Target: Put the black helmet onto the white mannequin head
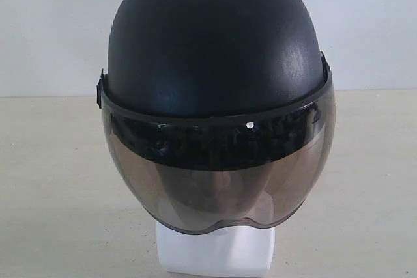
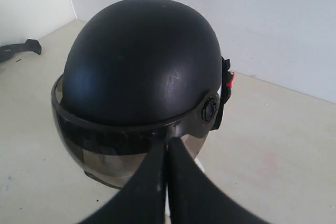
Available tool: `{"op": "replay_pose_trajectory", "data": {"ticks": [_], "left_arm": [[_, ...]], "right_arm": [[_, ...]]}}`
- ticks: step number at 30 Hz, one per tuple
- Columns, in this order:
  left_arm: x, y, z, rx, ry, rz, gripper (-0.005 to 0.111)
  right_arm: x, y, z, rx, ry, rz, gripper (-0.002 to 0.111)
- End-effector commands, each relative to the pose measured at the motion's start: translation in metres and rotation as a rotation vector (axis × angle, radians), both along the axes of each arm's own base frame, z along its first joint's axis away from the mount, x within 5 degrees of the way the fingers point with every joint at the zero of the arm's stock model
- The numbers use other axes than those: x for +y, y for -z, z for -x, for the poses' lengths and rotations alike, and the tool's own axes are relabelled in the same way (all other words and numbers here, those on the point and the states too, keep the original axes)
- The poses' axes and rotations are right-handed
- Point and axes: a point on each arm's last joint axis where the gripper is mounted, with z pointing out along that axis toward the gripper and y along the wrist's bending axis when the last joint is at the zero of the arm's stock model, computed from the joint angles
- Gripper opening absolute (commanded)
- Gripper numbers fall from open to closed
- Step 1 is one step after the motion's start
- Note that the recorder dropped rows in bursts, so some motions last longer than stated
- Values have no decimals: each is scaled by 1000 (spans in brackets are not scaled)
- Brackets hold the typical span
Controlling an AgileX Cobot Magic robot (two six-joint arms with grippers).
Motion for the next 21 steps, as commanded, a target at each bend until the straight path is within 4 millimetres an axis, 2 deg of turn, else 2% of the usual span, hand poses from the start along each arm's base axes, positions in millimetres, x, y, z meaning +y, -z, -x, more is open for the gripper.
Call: {"op": "replay_pose_trajectory", "data": {"ticks": [1,9,14,18,21], "left_arm": [[3,-6,12,-126,-63,-245,4],[2,-2,14,-130,-61,-326,4],[3,30,8,-39,-49,-322,4],[0,34,8,-1,-15,-340,4],[2,31,8,-24,-39,-268,4]], "right_arm": [[0,-2,2,-10,4,-12,0],[0,-2,2,-10,4,-12,0],[0,-2,2,-10,4,-12,0],[0,-2,2,-10,3,-14,0],[0,-2,2,-10,3,-14,0]]}}
